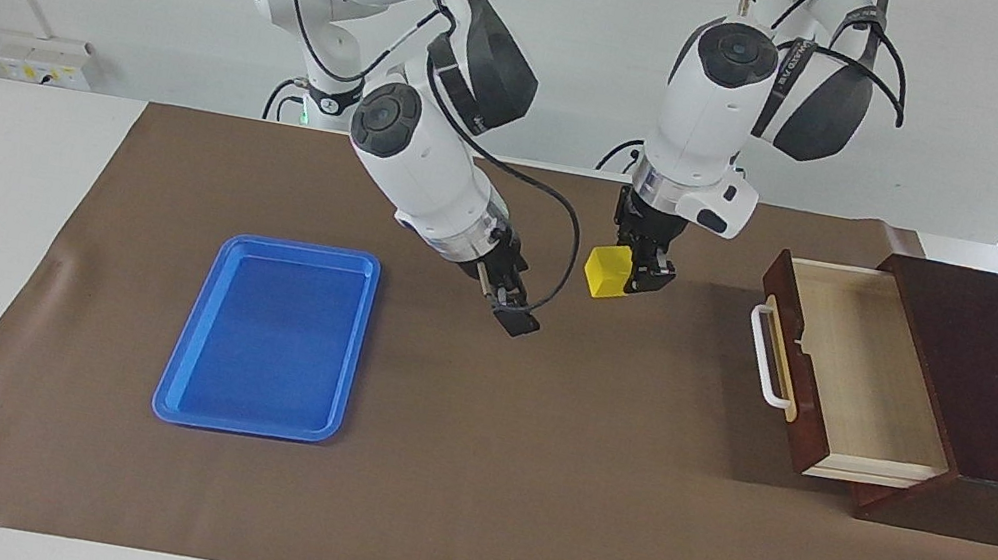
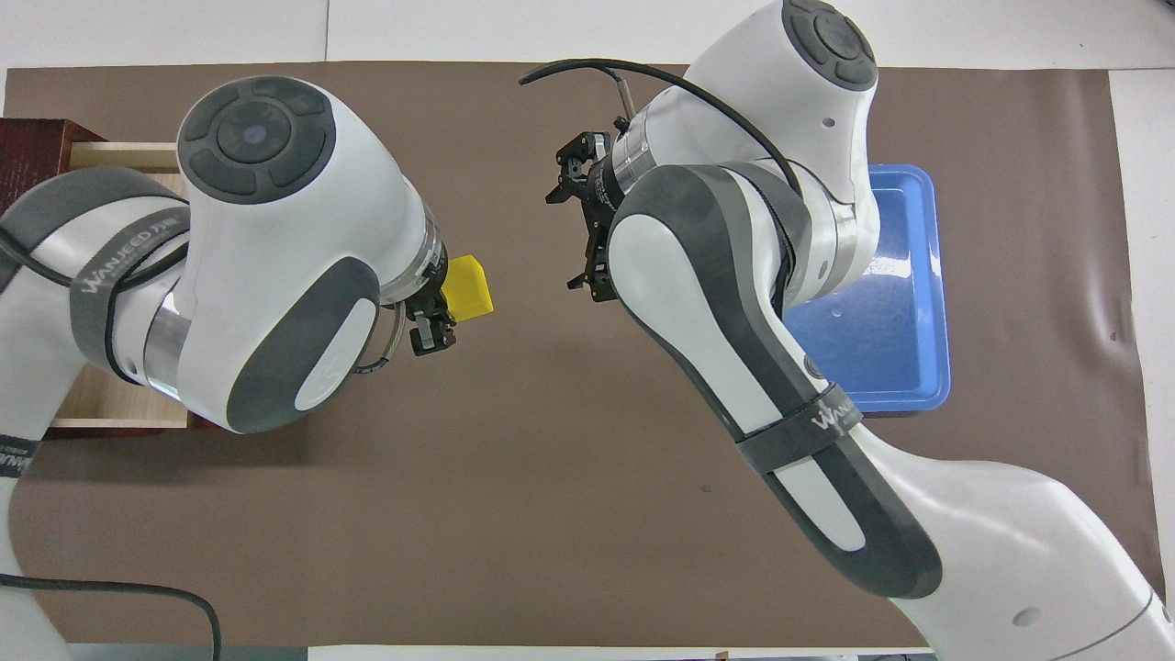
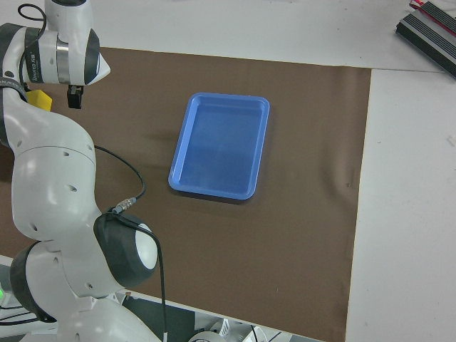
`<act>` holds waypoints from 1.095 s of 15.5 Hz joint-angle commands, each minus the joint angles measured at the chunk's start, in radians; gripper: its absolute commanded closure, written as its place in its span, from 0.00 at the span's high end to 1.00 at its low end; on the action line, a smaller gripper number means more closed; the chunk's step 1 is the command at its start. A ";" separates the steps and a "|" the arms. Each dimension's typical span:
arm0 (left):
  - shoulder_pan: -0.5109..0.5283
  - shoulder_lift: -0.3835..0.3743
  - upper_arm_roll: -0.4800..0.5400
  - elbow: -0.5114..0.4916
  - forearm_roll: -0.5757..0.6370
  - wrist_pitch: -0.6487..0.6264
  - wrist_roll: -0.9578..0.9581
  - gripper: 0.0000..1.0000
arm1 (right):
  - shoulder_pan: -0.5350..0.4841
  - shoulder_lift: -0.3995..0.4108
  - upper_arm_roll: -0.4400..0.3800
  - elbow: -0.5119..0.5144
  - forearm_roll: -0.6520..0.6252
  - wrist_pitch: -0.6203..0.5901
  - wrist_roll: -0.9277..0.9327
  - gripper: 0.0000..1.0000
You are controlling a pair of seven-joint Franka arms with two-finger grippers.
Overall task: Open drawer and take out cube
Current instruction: 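Lift the cube toward the right gripper while the right gripper approaches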
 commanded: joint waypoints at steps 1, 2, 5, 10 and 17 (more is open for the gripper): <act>-0.003 -0.002 0.004 -0.014 0.015 0.031 -0.016 0.00 | 0.022 0.028 -0.003 0.046 -0.025 -0.037 0.028 0.98; -0.002 -0.002 0.004 -0.015 0.015 0.030 -0.015 0.00 | 0.026 0.026 -0.001 0.046 -0.041 -0.052 0.028 0.98; 0.000 -0.001 0.004 -0.015 0.015 0.034 -0.015 0.00 | 0.039 0.023 -0.001 0.046 -0.053 -0.088 0.027 0.98; 0.001 -0.001 0.007 -0.015 0.016 0.034 -0.015 0.00 | 0.065 0.022 0.005 0.048 -0.047 -0.092 0.030 0.98; 0.001 0.001 0.010 -0.021 0.015 0.042 -0.015 0.00 | 0.098 0.051 0.011 0.115 -0.047 -0.080 0.110 0.96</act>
